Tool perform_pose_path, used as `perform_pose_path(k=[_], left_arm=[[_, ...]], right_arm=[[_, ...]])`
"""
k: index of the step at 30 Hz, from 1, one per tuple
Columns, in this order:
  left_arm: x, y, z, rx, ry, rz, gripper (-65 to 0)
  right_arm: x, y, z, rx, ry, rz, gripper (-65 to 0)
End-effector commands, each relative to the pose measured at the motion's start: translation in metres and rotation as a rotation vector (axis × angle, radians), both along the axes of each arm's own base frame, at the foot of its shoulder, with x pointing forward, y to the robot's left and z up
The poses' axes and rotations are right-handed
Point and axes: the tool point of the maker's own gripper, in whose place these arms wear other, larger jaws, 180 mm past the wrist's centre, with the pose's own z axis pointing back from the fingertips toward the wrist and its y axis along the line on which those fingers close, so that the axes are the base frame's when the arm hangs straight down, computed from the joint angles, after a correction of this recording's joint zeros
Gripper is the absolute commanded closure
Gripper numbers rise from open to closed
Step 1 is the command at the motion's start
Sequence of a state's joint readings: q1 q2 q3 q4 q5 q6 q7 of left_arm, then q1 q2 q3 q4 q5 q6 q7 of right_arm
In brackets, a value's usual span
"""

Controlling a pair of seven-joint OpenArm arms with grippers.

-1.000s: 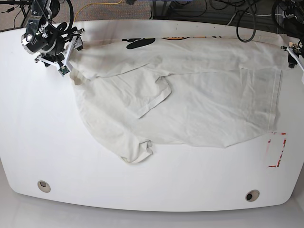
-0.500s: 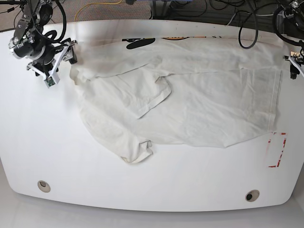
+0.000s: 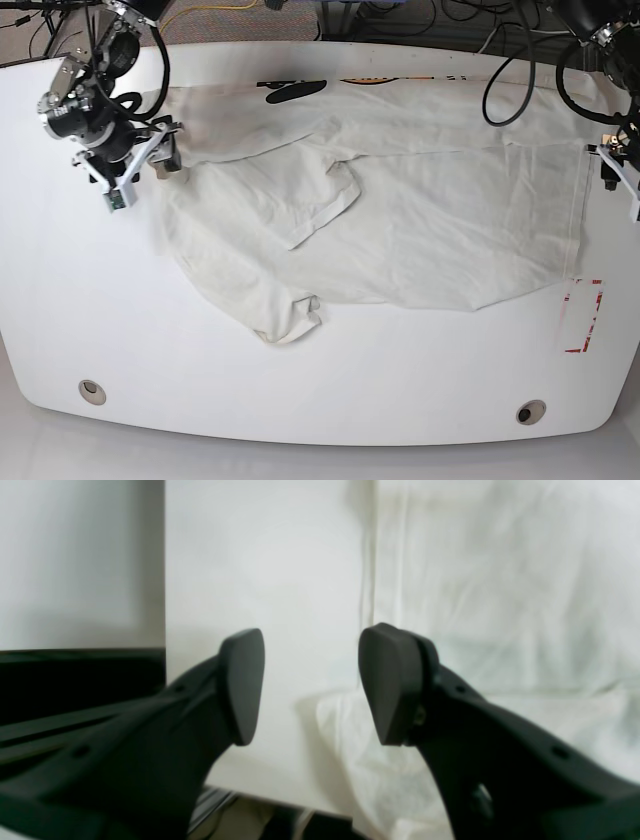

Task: Fold the T-shirt properly
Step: 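Move both grippers along the shirt's side edges toward the hem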

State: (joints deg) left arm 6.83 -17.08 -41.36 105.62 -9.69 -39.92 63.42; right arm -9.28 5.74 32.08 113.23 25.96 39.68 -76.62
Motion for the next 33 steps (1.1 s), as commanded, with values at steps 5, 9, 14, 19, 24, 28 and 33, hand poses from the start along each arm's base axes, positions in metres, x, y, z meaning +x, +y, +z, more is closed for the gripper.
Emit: perform_pose_path(k=[5,9,14,19,24,28,33], left_arm=[[-0.007,-0.006,-0.002,0.02,0.015,-0.046,-25.6],[-0.021,-0.008,-0.014,0.013,0.057,-0.048,-16.4],[-0.048,-0.013,-0.034,-0.021,0.114,-0.021,-11.0],[-0.068,-0.006,-0.036,-0.013,0.14,0.015,-11.0],[-0.073,-0.003,-0.043,-0.02,0.161,0.025,-11.0],[-0.084,-0.003,-0.066,-0.067,0.224,0.038,-11.0],[-0.079,-0.001,-0.076,-0.08,0.257,0.021,-11.0]], right_arm=[[-0.007,0.032,-0.007,0.046,0.006,0.043,-38.8],[-0.015,0.037,-0.01,0.058,0.018,0.04,-26.8],[-0.026,0.038,-0.018,0.063,0.051,0.038,-11.9],[-0.034,0.037,-0.022,0.061,0.072,0.036,-8.2],[-0.038,0.036,-0.029,0.08,0.065,0.025,-8.2],[-0.043,0.024,-0.041,0.079,0.09,0.022,-8.2],[-0.05,0.012,-0.06,0.089,0.144,0.004,-8.2]])
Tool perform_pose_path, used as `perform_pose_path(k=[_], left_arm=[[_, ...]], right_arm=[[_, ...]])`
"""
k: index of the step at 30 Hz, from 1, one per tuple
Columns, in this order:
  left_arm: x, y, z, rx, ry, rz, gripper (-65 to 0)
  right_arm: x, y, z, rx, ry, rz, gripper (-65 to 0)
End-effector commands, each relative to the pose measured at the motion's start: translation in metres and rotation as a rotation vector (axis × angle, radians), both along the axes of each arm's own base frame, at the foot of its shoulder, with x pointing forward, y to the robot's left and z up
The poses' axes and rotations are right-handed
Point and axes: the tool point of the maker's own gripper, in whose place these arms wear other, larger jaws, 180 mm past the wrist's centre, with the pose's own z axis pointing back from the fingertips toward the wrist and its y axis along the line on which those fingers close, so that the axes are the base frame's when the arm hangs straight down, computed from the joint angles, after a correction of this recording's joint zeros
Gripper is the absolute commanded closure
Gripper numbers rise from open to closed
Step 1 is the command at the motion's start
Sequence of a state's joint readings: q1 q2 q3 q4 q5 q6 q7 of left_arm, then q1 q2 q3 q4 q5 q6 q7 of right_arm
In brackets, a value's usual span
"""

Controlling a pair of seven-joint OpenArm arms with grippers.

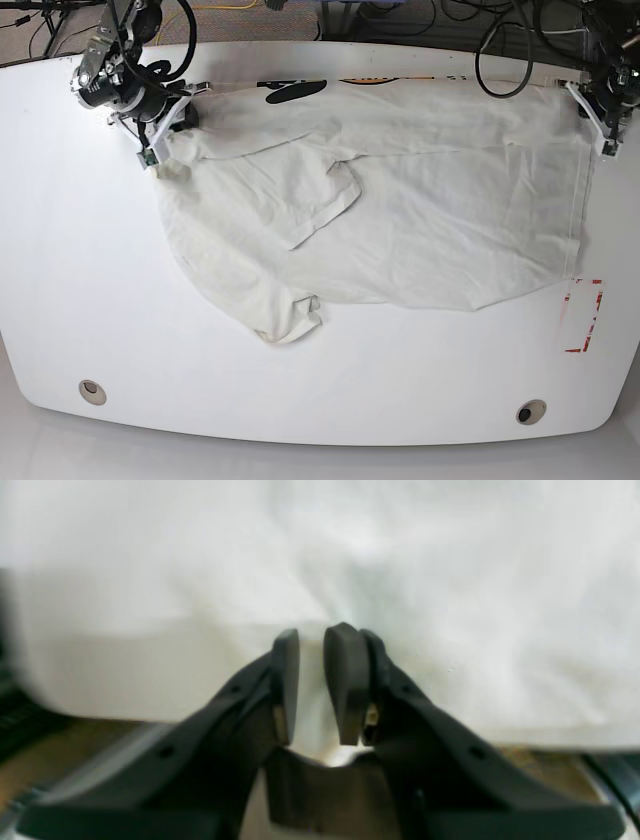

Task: Fold the T-shirt properly
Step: 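Move both grippers along the shirt's side edges toward the hem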

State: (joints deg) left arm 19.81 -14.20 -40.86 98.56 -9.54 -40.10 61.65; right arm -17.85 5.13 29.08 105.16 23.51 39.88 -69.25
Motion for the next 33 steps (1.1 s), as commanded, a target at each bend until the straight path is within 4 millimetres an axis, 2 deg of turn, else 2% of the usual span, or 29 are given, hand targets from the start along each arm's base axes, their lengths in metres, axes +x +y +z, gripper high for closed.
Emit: perform_pose_path(k=[1,10,14,17,24,30,33], left_arm=[[0.015,0.013,0.013,0.042,-0.025,-0.029,-11.0],[0.016,-0.001,-0.003,0.057,0.045,-0.098,-12.5],[0.017,-0.007,-0.008,0.072,0.073,-0.132,-15.0],[0.026,-0.017,-0.006,0.071,0.061,-0.168,-17.1],[0.034,-0.032,-0.002,0.064,0.026,-0.189,-20.4],[0.037,-0.033,0.003,0.071,0.012,-0.194,-25.4],[0.037,-0.032,0.003,0.071,0.01,-0.192,-27.9]], right_arm=[[0.005,-0.007,0.002,0.004,-0.027,-0.002,-8.2],[-0.007,-0.041,-0.017,-0.026,0.032,-0.015,-8.2],[-0.005,-0.048,-0.015,-0.04,0.018,-0.013,-8.2],[-0.01,-0.054,-0.015,-0.057,0.029,-0.006,-8.2],[-0.013,-0.06,-0.014,-0.072,0.035,-0.003,-8.2],[-0.024,-0.06,-0.017,-0.073,0.057,-0.001,-8.2],[-0.022,-0.059,-0.014,-0.075,0.045,0.003,-8.1]])
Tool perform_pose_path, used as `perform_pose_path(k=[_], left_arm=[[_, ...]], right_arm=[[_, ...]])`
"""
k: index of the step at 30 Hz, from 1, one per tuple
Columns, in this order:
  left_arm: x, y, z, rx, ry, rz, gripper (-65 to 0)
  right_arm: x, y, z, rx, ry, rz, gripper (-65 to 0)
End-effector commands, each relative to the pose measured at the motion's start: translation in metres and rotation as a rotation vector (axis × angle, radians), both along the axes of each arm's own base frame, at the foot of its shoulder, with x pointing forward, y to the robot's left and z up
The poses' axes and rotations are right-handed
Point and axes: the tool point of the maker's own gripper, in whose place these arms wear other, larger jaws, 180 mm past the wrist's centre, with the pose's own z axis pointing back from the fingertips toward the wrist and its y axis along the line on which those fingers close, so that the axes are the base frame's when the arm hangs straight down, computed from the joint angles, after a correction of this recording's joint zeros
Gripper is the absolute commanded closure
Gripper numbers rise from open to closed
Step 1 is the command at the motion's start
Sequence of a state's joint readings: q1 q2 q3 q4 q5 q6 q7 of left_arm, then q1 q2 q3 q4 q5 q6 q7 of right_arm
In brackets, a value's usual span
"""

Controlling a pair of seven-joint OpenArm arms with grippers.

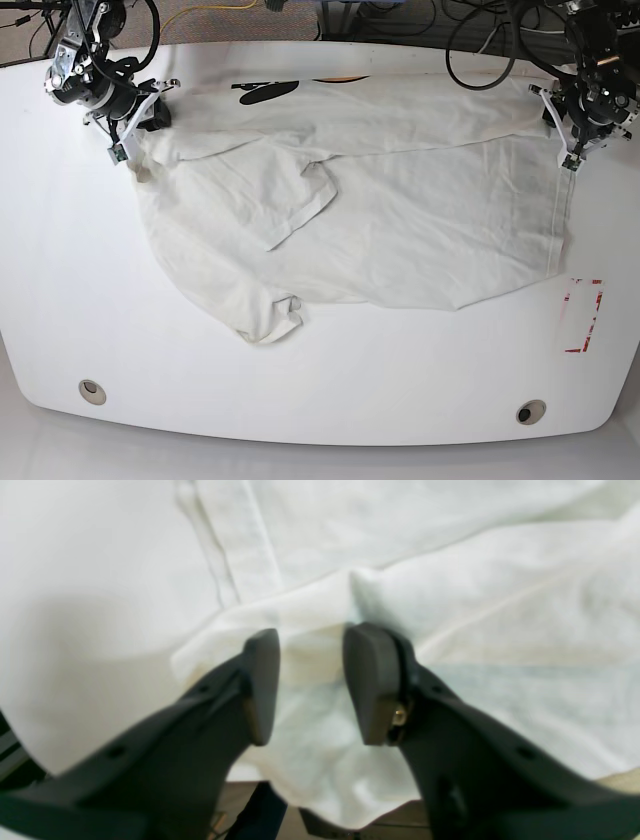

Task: Fold the T-shirt properly
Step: 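Move both grippers along the shirt's side edges toward the hem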

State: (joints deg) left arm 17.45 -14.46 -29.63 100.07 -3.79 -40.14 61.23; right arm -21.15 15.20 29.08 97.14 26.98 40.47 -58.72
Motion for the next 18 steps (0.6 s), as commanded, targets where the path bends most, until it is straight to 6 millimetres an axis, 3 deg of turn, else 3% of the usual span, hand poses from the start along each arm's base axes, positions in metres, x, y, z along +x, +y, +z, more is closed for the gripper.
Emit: perform_pose_path(k=[1,5,11,18], left_arm=[[0.007,0.007,0.011,0.027,-0.031,-0.005,-29.2],[0.016,0.008,0.021,0.036,-0.066,-0.004,-33.2],[0.026,0.016,0.05,0.083,-0.152,0.007,-38.3],[0.043,0.017,0.075,0.112,-0.235,0.0,-41.0]], right_arm=[[-0.013,-0.011,-0.002,-0.067,0.061,0.011,-8.1],[-0.005,-0.009,0.009,-0.085,0.022,0.028,-8.1],[0.009,-0.003,0.032,-0.114,-0.051,0.061,-8.1],[0.021,0.008,0.051,-0.139,-0.105,0.083,-8.1]])
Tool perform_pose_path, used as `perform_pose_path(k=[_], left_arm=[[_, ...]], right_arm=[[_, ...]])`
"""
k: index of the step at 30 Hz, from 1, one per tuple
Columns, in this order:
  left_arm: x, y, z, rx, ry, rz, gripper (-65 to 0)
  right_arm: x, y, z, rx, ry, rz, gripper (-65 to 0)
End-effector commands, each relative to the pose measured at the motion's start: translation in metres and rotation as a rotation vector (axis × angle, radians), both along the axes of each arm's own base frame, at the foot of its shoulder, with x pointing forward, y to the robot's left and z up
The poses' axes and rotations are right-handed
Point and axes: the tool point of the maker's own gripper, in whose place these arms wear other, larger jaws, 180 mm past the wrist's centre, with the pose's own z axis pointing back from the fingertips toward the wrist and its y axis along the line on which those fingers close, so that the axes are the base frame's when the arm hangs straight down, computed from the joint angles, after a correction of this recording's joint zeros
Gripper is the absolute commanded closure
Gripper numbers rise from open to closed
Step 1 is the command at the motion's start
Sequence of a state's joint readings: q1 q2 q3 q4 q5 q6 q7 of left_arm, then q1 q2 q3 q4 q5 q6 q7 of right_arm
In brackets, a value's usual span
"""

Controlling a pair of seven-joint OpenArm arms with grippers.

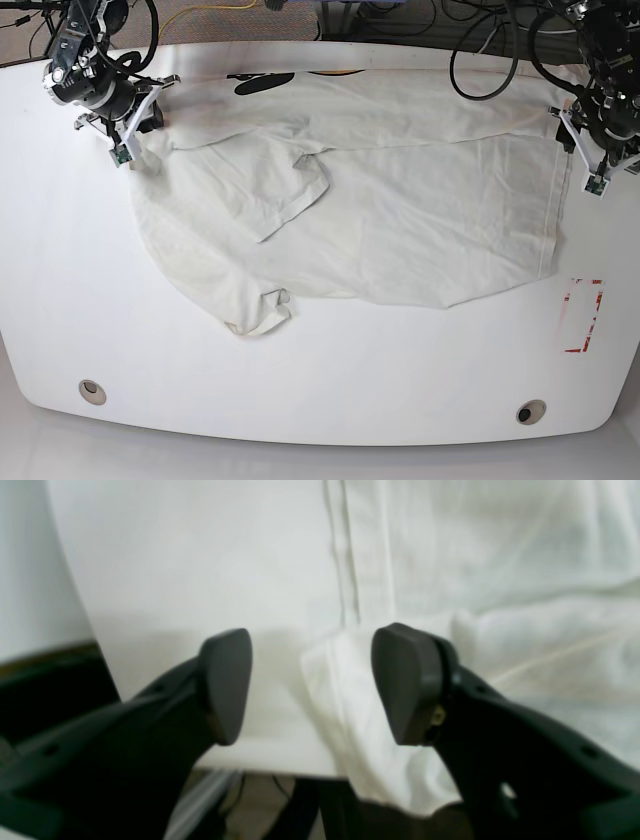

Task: Fold the T-shirt properly
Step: 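Move both grippers along the shirt's side edges toward the hem, then lower both grippers onto the shirt's side edges and grasp the fabric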

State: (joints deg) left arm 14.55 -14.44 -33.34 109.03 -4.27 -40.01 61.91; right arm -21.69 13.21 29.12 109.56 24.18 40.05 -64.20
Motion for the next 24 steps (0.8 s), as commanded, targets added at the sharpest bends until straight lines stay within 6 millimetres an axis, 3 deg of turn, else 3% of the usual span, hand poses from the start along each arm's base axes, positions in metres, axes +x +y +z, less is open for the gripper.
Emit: perform_pose_path(k=[1,10,12,18,24], left_arm=[[0.009,0.007,0.018,0.032,-0.054,-0.001,-41.1],[0.032,0.03,0.055,0.016,-0.211,0.087,-41.0],[0.039,0.034,0.064,0.014,-0.244,0.101,-41.0],[0.059,0.036,0.068,-0.022,-0.283,0.117,-41.3],[0.081,0.033,0.063,-0.078,-0.288,0.115,-41.5]], right_arm=[[0.013,-0.001,0.017,-0.023,-0.053,0.016,-8.1],[0.047,0.004,0.036,-0.019,-0.138,0.01,-8.9],[0.057,0.005,0.042,-0.013,-0.165,0.008,-12.5],[0.089,0.008,0.064,-0.004,-0.256,0.01,-33.0],[0.125,0.003,0.066,0.05,-0.284,-0.024,-35.4]])
